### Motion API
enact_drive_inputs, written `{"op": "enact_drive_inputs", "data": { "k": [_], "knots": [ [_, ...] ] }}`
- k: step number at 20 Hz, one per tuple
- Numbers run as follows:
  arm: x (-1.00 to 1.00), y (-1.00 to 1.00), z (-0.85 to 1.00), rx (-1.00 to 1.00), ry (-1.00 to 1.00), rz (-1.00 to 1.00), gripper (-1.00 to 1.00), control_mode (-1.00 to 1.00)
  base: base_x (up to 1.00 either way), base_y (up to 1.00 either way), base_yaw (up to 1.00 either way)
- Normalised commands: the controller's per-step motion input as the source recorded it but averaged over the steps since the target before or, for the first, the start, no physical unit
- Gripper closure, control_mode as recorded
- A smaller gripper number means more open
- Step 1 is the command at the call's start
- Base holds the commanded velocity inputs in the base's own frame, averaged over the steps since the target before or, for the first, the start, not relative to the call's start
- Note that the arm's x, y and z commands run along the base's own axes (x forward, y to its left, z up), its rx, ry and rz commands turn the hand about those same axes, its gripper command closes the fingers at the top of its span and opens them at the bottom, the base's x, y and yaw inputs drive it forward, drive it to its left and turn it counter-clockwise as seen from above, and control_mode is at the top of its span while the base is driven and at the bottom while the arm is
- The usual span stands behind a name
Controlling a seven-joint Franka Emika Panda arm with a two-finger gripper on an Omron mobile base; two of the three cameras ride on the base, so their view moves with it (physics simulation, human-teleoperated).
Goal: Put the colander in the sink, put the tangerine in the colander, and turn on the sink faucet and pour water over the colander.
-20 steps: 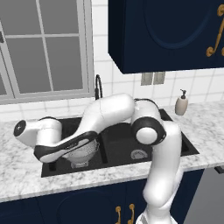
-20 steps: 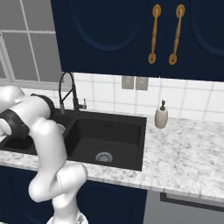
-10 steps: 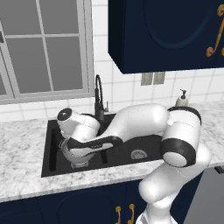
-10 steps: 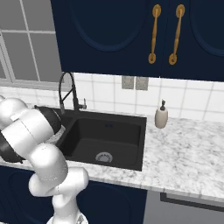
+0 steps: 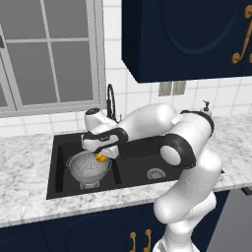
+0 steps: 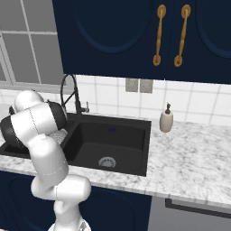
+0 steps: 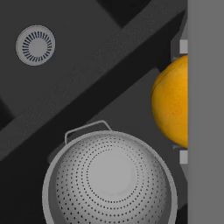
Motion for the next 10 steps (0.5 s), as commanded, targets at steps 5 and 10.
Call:
{"op": "enact_drive_inputs", "data": {
  "k": [5,10],
  "knots": [
    [0.39,0.66,-0.22,-0.21,0.12,-0.08,1.00,-1.00,0.00,0.00,0.00],
    [0.34,0.50,-0.34,-0.24,0.06,-0.05,1.00,-1.00,0.00,0.00,0.00]
  ]
}}
